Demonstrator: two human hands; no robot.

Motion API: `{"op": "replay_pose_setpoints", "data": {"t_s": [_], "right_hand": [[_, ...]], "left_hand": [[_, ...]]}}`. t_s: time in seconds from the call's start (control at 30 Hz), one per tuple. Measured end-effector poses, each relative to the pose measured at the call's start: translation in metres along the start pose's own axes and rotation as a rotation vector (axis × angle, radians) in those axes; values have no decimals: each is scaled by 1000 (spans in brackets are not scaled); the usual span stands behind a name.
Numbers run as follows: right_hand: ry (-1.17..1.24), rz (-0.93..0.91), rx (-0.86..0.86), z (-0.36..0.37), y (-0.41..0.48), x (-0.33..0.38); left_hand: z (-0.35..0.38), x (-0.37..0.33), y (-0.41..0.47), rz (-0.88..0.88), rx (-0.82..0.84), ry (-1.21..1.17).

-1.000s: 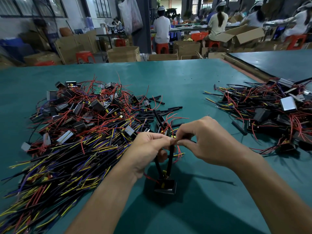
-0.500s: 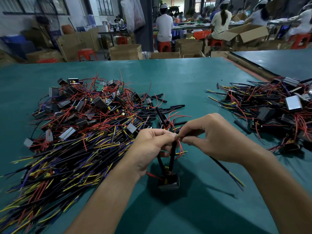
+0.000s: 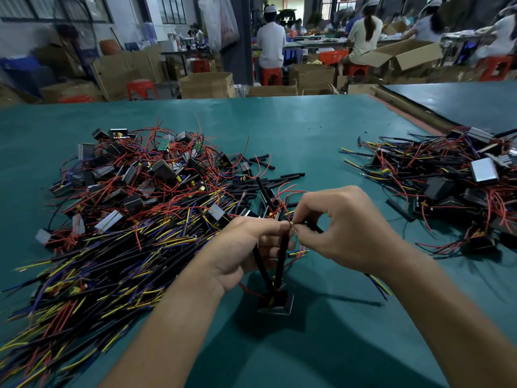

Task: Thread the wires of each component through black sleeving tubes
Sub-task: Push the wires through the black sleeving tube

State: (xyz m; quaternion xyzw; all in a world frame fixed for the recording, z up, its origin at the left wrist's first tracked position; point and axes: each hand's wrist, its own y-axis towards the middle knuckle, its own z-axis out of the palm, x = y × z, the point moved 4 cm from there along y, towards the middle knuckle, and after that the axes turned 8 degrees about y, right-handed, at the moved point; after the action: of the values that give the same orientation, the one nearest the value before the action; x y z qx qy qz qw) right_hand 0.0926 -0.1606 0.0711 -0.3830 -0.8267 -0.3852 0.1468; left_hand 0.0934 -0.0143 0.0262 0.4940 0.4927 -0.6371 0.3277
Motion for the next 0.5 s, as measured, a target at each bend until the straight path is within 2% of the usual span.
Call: {"op": "replay_pose_setpoints", "data": {"t_s": [0.07,0.13,0.3,0.4,0.5], "right_hand": [[5,10,4,0,0,-1],[27,43,9,-1,0,-4],[70,95,15,-3,0,-8],[90,113,17,-3,0,-9],[98,102,17,-5,0,-9]], "left_hand": [[-1,0,1,46,-40,-9],[-1,-2,2,165,-111,8],[1,-6,2,532,-368,394],[3,-5,0,630,-445,511],[2,-6,-2,641,-450,508]]}}
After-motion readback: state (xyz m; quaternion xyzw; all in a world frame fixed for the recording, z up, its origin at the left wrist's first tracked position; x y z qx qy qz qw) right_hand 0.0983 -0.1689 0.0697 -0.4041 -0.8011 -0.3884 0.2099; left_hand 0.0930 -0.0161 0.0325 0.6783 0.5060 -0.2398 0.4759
